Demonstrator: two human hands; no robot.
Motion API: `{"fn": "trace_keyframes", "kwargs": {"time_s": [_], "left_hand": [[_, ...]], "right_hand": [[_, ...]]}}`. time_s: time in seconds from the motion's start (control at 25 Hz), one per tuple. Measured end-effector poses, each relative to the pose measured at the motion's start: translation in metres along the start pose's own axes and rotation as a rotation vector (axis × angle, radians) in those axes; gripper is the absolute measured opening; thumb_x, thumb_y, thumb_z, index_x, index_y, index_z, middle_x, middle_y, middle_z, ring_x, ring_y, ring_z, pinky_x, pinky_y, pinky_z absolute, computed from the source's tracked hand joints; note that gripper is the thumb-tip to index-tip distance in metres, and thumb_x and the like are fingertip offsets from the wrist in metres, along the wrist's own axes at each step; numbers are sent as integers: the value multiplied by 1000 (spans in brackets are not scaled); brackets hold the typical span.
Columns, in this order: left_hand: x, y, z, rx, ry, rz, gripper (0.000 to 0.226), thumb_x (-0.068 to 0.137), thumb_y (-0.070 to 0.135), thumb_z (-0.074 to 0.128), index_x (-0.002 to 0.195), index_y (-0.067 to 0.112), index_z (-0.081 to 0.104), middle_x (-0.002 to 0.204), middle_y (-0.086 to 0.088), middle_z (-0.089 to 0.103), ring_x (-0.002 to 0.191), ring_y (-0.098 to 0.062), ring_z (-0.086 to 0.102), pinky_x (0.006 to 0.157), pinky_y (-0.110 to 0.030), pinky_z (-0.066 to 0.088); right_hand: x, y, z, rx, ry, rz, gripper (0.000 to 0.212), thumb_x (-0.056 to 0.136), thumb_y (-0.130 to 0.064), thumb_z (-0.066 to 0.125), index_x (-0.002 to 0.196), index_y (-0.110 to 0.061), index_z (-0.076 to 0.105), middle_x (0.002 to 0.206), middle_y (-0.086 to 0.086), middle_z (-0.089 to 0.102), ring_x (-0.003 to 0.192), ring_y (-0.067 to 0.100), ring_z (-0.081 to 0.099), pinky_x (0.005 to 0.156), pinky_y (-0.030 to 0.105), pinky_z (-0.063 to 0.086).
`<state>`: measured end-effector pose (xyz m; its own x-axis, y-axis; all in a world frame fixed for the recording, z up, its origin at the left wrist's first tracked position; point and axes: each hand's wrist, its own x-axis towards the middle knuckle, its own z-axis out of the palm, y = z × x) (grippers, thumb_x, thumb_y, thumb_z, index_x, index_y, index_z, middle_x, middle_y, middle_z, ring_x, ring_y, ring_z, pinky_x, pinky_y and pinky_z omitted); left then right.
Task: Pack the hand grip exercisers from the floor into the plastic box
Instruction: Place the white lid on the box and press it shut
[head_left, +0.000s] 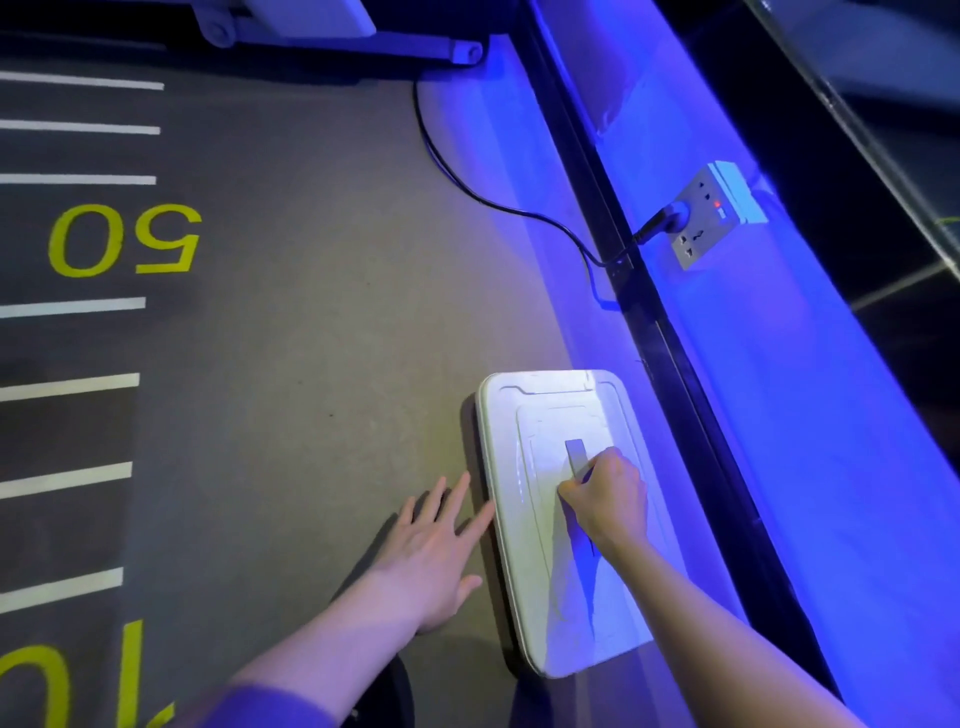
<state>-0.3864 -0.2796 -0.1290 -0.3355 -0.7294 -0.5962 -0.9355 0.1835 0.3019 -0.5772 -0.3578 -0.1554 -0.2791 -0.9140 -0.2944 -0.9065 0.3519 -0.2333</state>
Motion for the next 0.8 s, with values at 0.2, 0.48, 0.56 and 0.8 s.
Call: {"fn": "trace_keyframes", "kwargs": {"time_s": [0.2, 0.48, 0.56, 0.8], "left_hand": [[-4, -40, -38, -356, 417, -167, 77, 94, 49, 36, 148, 19, -10, 158, -3, -6, 145, -25, 1, 117, -46, 12], [-51, -91, -105, -889, 764, -281, 28, 81, 31, 68, 104, 18, 58, 96, -1, 64, 85, -20, 60, 66, -30, 45], [-81, -106, -114, -948, 760, -316, 23, 79, 25, 71, 95, 13, 60, 87, -3, 64, 72, -19, 59, 58, -30, 44], [-182, -158, -104, -1041, 920, -458, 19, 79, 19, 71, 87, 16, 54, 84, -2, 62, 77, -20, 59, 65, -31, 46]], "right_hand": [[-22, -37, -23, 48, -12, -246, 23, 72, -13, 70, 83, -12, 50, 80, 3, 54, 66, 17, 49, 52, 24, 41], [-50, -107, -58, -9, 20, -647, 23, 77, -12, 63, 97, -10, 51, 90, 2, 50, 78, 23, 45, 58, 28, 38], [-56, -133, -63, -26, 46, -785, 25, 74, -10, 64, 97, -7, 54, 92, 9, 55, 81, 30, 50, 62, 38, 44], [-96, -242, -67, -141, -41, -1187, 24, 77, -11, 59, 99, -4, 53, 97, 13, 56, 86, 33, 51, 70, 40, 45]]}}
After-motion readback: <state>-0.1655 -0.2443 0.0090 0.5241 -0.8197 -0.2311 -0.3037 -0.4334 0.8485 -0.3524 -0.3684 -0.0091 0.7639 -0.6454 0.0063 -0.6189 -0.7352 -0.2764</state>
